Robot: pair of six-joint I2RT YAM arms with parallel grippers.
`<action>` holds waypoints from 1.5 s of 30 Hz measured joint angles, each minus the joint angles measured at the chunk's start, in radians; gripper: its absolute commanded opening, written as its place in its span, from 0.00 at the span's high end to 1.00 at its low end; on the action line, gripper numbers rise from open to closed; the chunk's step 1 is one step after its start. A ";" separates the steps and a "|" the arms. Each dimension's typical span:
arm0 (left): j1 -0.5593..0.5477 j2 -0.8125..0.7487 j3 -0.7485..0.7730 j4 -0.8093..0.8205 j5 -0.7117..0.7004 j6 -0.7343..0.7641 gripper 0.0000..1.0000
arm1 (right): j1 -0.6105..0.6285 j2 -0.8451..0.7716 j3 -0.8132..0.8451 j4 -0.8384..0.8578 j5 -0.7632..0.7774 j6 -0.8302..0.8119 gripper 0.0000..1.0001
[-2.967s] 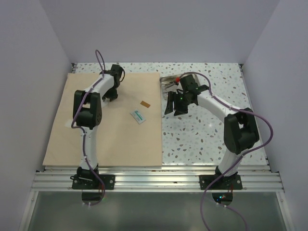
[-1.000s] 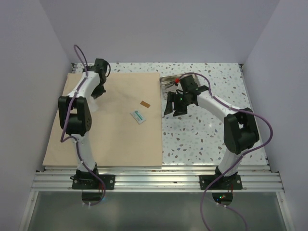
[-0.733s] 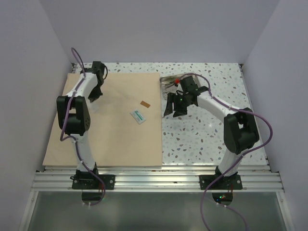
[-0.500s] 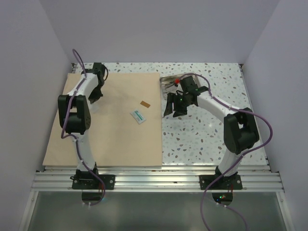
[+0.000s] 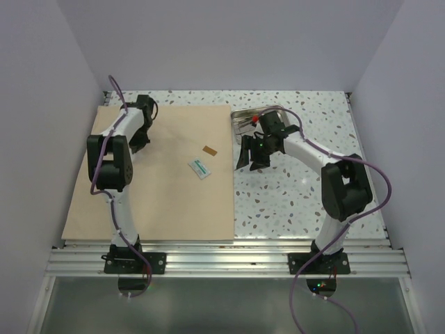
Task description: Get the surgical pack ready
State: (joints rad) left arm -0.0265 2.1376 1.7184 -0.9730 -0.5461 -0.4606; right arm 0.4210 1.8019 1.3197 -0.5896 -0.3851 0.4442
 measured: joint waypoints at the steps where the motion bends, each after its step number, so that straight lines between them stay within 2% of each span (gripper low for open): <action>1: 0.000 0.000 0.000 0.000 0.000 0.000 1.00 | 0.000 0.001 0.000 0.000 0.000 0.000 0.37; 35: -0.009 0.040 -0.010 0.041 -0.006 0.002 0.98 | 0.000 0.045 0.001 0.000 -0.008 0.000 0.37; 38: -0.009 0.040 -0.010 0.042 -0.006 0.003 0.94 | 0.000 0.045 0.002 0.000 -0.011 0.000 0.37; 41: -0.010 0.041 -0.010 0.043 -0.006 0.006 0.86 | 0.000 0.045 0.002 0.000 -0.012 0.000 0.37; 42: -0.010 0.041 -0.010 0.043 -0.005 0.008 0.79 | 0.000 0.045 0.002 0.000 -0.012 0.000 0.37; 45: -0.013 0.041 -0.010 0.043 -0.004 0.008 0.68 | 0.000 0.045 0.003 0.000 -0.019 0.000 0.37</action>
State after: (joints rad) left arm -0.0399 2.1784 1.7081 -0.9295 -0.5499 -0.4522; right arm 0.4210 1.8469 1.3224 -0.5892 -0.4038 0.4442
